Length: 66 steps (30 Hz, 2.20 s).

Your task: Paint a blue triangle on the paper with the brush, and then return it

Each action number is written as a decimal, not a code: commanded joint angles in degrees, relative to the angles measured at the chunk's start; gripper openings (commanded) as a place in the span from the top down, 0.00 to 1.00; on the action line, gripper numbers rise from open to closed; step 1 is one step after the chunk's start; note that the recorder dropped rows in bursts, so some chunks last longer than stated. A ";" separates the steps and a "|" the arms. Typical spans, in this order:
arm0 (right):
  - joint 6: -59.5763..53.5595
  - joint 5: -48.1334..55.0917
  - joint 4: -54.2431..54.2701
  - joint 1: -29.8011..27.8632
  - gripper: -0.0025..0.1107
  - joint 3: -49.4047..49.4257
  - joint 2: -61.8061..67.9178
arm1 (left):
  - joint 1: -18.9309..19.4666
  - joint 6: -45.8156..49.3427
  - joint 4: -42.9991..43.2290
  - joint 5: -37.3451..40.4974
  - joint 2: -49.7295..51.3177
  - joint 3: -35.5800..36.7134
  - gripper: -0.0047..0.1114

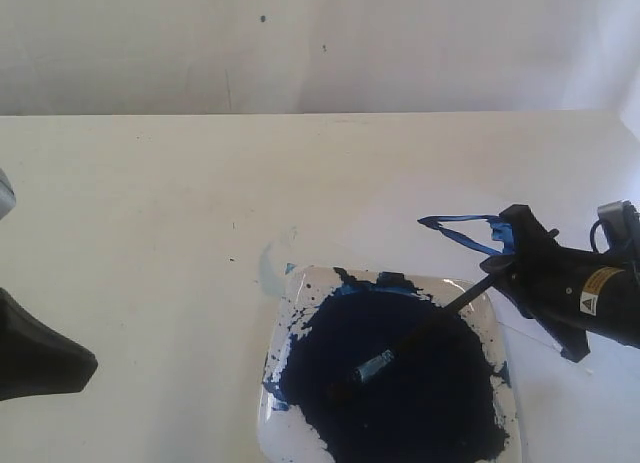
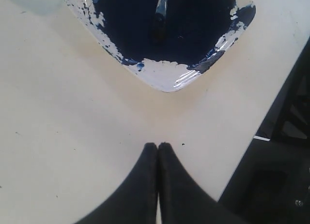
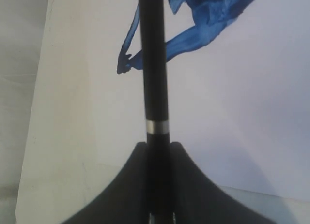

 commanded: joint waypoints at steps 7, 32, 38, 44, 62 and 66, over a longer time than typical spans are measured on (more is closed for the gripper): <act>-0.74 0.39 0.44 0.08 0.98 0.28 0.16 | 0.02 0.11 -1.36 1.10 -0.34 0.34 0.96; -0.74 1.80 -6.67 -0.03 0.51 0.28 0.16 | 0.02 0.11 -1.48 1.32 -0.34 0.34 0.96; -0.24 6.88 -13.42 -0.03 0.52 0.28 -2.19 | 0.02 0.11 -1.48 1.32 -0.34 0.34 0.96; -0.24 16.44 -17.61 -0.03 0.52 0.28 -9.09 | 0.02 0.11 -1.36 1.22 -0.34 0.34 0.96; 4.44 2.61 -48.65 -0.03 0.98 0.28 -33.15 | 0.02 0.26 -1.13 -0.90 -0.34 0.34 0.96; 4.44 -2.43 -55.04 -0.03 0.98 0.28 -37.63 | 0.02 0.26 -1.13 -1.01 -0.34 0.34 0.96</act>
